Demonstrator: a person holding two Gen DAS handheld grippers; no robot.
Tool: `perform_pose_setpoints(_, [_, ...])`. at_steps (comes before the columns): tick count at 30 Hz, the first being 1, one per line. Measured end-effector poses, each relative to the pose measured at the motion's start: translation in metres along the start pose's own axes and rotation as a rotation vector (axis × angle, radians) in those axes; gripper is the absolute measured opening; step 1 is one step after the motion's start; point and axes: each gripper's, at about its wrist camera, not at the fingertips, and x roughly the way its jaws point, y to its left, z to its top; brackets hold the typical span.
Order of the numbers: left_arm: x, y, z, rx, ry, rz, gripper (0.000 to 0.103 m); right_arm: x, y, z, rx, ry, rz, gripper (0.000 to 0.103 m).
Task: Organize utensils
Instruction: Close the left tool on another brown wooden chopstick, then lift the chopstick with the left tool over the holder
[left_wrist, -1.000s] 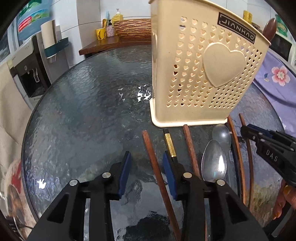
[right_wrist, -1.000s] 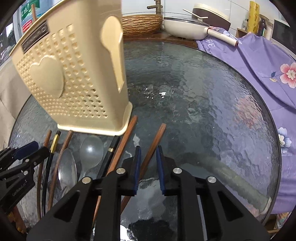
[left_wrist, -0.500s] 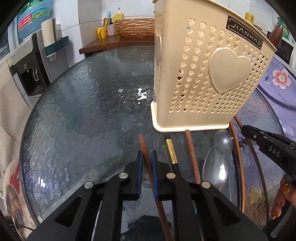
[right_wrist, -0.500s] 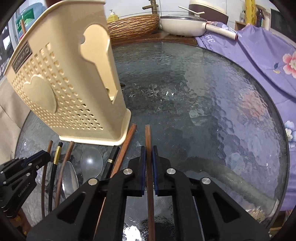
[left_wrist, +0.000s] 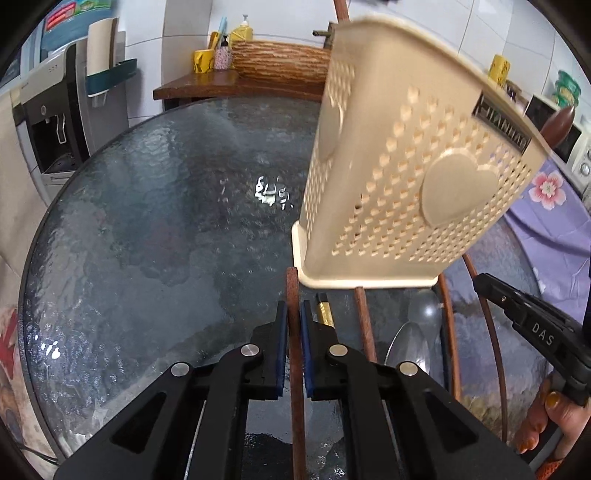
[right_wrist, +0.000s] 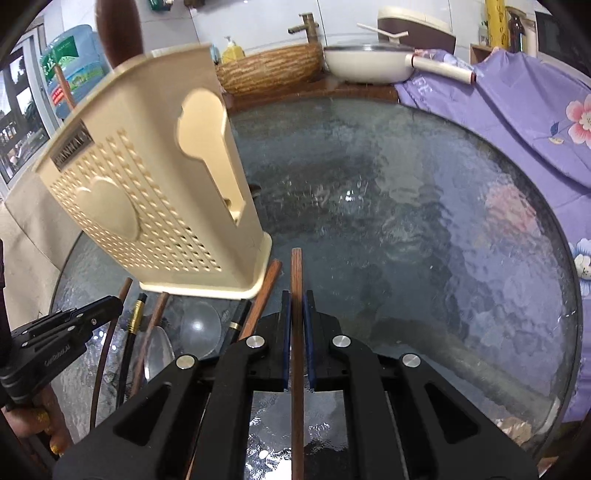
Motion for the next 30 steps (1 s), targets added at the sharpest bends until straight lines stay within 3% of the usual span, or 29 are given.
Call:
perform_pose_setpoints(10, [-0.046,0.000,0.008,-0.011,-0.130,-0.064,0.007,-0.040,0.001,0.002,-0.001,-0.110,0.016,0.007])
perform_pose_setpoints(21, [-0.120,-0.007,0.011,0.000,-0.281,-0.173,0.007,-0.123,0.000,0.007,0.007,-0.256,0.196,0.007])
perform_pose_setpoints(30, [-0.156,-0.020,0.012,0.039,-0.350,-0.226,0.007,-0.174,0.013,0.002,-0.045,-0.329,0.243,0.007])
